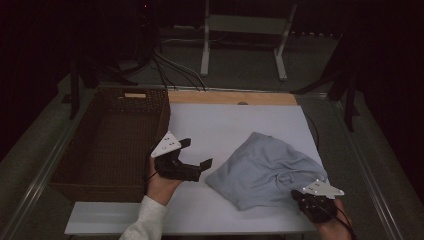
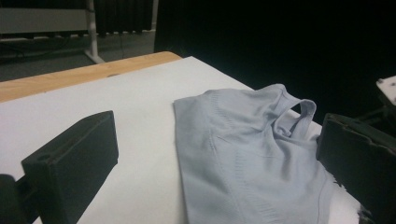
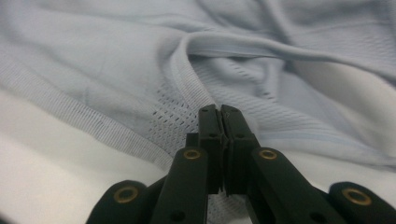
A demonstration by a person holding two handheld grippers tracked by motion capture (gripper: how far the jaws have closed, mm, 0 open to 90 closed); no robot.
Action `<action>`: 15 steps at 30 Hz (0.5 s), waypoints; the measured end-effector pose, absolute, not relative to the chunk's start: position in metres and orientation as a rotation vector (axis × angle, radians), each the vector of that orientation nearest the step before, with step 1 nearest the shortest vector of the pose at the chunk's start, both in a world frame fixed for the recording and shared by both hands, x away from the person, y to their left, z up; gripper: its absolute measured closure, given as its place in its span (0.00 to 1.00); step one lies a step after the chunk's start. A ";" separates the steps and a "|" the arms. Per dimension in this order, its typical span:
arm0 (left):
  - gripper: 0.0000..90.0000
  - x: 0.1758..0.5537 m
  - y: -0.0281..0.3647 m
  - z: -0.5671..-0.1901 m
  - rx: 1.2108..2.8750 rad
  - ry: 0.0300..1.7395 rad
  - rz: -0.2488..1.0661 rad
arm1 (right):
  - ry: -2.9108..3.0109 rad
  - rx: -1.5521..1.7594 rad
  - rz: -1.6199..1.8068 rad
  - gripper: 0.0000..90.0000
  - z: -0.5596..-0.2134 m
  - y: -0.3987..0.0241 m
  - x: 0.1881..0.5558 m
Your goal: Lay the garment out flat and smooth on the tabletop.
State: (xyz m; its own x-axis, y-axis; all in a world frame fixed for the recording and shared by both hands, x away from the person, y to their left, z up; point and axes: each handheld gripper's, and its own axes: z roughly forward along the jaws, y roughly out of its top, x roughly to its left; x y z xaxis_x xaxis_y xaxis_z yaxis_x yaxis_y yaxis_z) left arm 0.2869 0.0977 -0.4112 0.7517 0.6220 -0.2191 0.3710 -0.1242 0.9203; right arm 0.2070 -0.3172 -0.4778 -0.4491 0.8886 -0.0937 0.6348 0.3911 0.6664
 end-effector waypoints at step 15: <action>0.00 0.287 0.098 -0.411 1.734 0.788 0.258 | 2.051 1.404 0.716 0.99 -0.474 -0.355 0.231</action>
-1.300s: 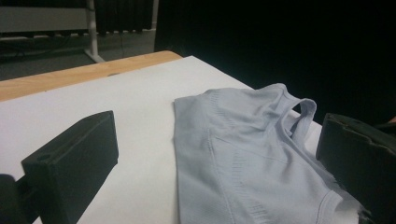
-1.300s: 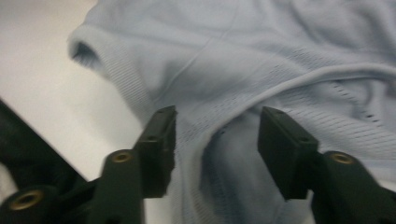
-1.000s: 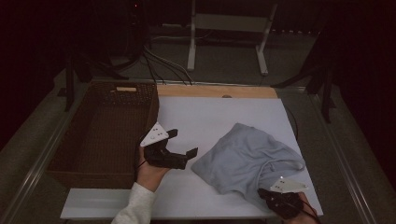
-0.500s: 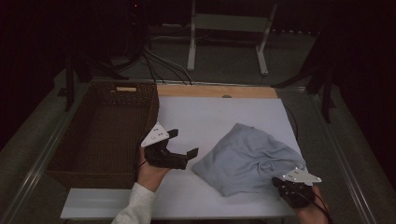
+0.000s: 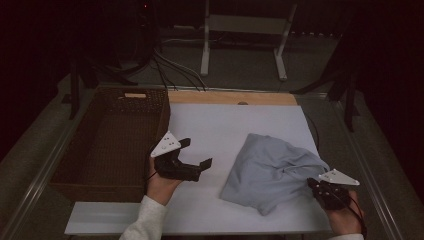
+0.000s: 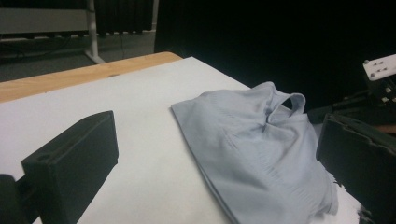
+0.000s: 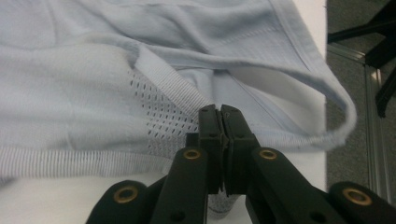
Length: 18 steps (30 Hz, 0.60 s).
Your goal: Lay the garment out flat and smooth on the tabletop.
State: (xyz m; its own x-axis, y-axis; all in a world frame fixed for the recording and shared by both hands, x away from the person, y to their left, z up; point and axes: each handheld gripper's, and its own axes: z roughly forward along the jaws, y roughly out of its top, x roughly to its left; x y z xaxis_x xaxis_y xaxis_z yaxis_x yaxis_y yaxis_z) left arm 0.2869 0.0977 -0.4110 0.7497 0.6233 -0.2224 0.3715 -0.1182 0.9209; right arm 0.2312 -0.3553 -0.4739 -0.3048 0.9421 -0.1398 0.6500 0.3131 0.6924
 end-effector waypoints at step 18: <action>0.00 0.287 0.097 -0.412 1.738 0.787 0.253 | 2.044 1.365 0.848 0.45 -0.463 -0.346 0.227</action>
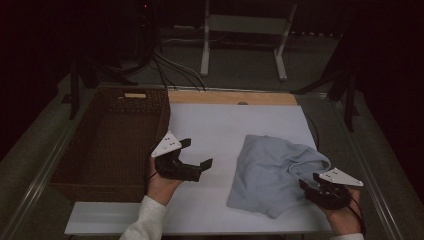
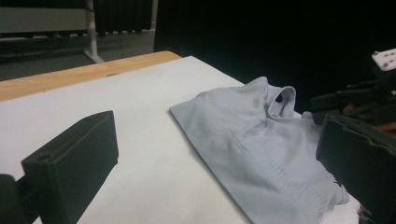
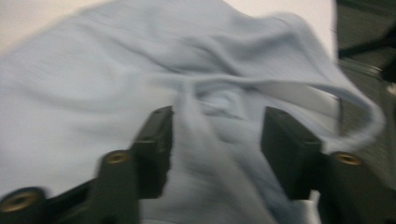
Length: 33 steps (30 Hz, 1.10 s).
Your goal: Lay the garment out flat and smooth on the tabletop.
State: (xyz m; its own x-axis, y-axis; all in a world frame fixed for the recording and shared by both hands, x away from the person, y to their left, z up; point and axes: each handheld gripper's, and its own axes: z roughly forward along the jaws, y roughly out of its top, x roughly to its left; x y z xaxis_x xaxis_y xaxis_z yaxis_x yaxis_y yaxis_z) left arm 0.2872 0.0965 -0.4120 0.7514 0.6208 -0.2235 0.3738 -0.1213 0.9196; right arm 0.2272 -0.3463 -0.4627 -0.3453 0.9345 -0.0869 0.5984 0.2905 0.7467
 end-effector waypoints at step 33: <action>0.00 0.287 0.096 -0.413 1.742 0.782 0.254 | 2.328 1.144 1.017 0.39 -0.480 -0.218 0.215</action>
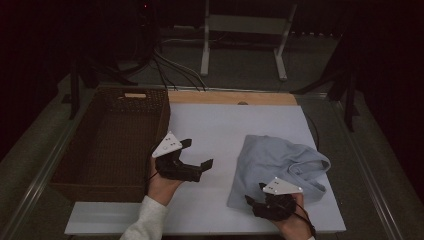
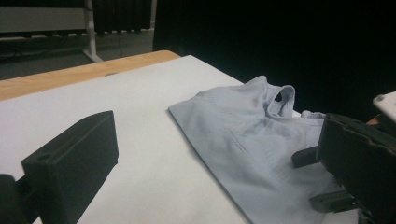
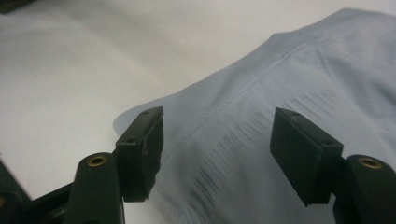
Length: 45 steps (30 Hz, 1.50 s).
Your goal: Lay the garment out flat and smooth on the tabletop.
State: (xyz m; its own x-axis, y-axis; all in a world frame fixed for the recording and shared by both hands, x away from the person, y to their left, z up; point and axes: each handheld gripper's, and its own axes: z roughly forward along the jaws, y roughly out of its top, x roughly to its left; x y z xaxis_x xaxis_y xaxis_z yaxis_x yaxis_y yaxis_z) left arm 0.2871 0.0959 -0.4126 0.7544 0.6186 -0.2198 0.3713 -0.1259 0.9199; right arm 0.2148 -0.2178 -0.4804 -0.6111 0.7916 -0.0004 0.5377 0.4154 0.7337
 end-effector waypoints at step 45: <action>0.00 0.287 0.098 -0.412 1.732 0.784 0.257 | 2.469 0.993 0.973 0.93 -0.484 -0.167 0.207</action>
State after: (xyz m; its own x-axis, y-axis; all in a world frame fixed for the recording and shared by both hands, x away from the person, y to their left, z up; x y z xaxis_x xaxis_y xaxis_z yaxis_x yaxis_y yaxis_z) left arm 0.2874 0.0983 -0.4123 0.7522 0.6204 -0.2221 0.3689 -0.1172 0.9220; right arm 0.2070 -0.1665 -0.4835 -0.7132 0.7004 -0.0290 0.4921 0.5298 0.6908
